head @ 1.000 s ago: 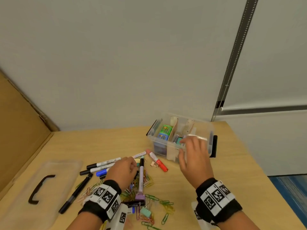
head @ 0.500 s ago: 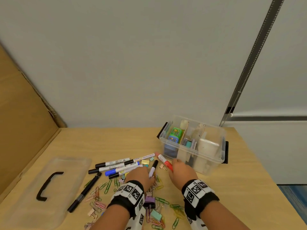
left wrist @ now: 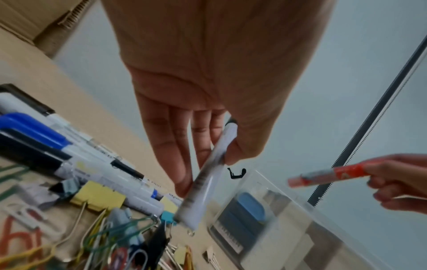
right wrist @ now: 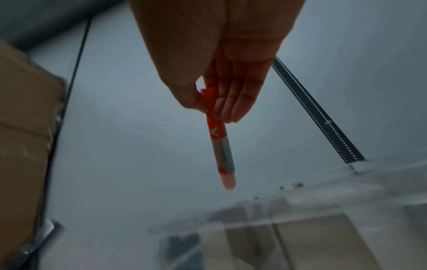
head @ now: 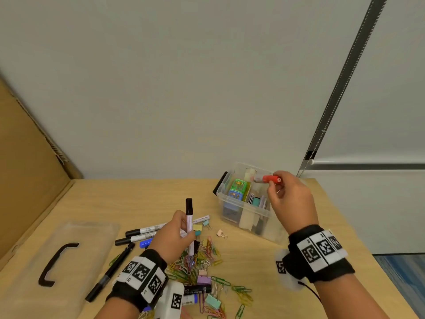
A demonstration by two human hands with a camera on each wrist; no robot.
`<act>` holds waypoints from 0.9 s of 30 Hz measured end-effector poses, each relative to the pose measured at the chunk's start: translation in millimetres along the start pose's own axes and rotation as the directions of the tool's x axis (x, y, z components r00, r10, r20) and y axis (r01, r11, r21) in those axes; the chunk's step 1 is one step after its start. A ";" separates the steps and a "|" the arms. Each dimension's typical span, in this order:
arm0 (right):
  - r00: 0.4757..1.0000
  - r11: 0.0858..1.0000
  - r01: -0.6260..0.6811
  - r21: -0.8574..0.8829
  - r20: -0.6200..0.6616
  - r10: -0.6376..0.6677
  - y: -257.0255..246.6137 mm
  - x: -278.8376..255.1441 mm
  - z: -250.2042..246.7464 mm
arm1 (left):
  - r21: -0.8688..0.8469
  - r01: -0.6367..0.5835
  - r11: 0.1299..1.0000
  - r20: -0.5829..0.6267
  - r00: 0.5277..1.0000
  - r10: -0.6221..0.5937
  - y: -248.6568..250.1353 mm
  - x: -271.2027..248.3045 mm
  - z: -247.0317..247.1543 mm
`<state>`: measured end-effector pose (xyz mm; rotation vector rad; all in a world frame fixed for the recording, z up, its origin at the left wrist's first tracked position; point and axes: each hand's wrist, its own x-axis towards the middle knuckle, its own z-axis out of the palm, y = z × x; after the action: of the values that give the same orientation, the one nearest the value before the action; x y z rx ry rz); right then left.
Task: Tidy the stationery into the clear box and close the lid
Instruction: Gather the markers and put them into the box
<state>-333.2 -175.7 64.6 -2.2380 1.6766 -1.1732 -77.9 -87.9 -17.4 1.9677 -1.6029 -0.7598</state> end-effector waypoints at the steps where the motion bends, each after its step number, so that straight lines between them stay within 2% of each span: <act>1: 0.997 0.996 -0.016 -0.084 0.074 0.022 3.0 5.2 7.0 | 0.000 0.005 1.000 -0.007 1.000 -0.005 -1.6 0.9 -0.5; 4: 0.966 0.934 0.008 -0.357 0.245 0.085 10.4 19.6 30.7 | 0.053 0.011 0.999 -0.007 1.000 -0.011 -2.6 1.4 -2.6; 7: 0.915 0.854 0.028 -0.520 0.357 0.187 13.2 31.9 50.0 | 0.040 -0.034 0.999 -0.045 0.998 0.036 3.9 0.3 -2.5; 8: 0.881 0.832 0.048 -0.552 0.416 0.225 13.7 33.3 54.3 | 0.019 -0.052 0.998 -0.055 0.997 0.053 6.9 -1.0 -2.8; 10: 0.821 0.852 0.050 -0.521 0.508 0.262 16.0 30.7 56.5 | -0.036 -0.085 0.996 -0.058 0.995 0.082 7.7 -3.2 -2.8; 11: 0.823 0.878 0.034 -0.478 0.512 0.247 18.7 27.5 53.1 | -0.067 -0.097 0.993 -0.050 0.994 0.094 6.9 -4.5 -3.1; 12: 0.855 0.901 0.014 -0.433 0.473 0.214 22.7 23.3 47.5 | -0.120 -0.106 0.987 -0.037 0.994 0.102 7.1 -6.1 -3.5; 14: 0.947 0.932 -0.046 -0.359 0.282 0.155 35.1 12.8 34.0 | -0.287 -0.096 0.953 0.004 0.995 0.102 10.7 -9.1 -4.4; 15: 0.970 0.939 -0.085 -0.334 0.189 0.155 43.1 7.5 28.5 | -0.372 -0.095 0.923 0.019 0.994 0.110 15.6 -10.7 -6.2; 17: 0.967 0.936 -0.167 -0.311 0.132 0.216 59.7 -3.3 23.5 | -0.483 -0.115 0.868 0.026 0.989 0.145 29.9 -10.6 -10.5; 20: 0.918 0.918 -0.263 -0.297 0.216 0.333 78.4 -16.6 29.6 | -0.549 -0.181 0.816 0.021 0.973 0.230 64.2 -3.6 -14.6; 22: 0.909 0.923 -0.290 -0.255 0.229 0.349 84.1 -21.7 36.0 | -0.501 -0.236 0.833 0.003 0.962 0.274 92.3 6.6 -11.9; 23: 0.912 0.927 -0.295 -0.231 0.221 0.346 85.4 -23.4 38.7 | -0.406 -0.291 0.866 -0.010 0.949 0.314 105.2 14.6 -8.5; 25: 0.921 0.933 -0.300 -0.200 0.194 0.338 86.4 -24.9 41.5 | -0.266 -0.364 0.893 0.040 0.921 0.387 127.3 33.0 2.3; 27: 0.932 0.940 -0.288 -0.184 0.172 0.319 86.7 -25.9 42.6 | -0.200 -0.396 0.896 0.082 0.905 0.418 144.0 53.2 15.6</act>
<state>-375.7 -201.6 -22.1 -1.9959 1.9971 -0.7436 -182.5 -168.2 62.7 1.4126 -1.8661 -0.8297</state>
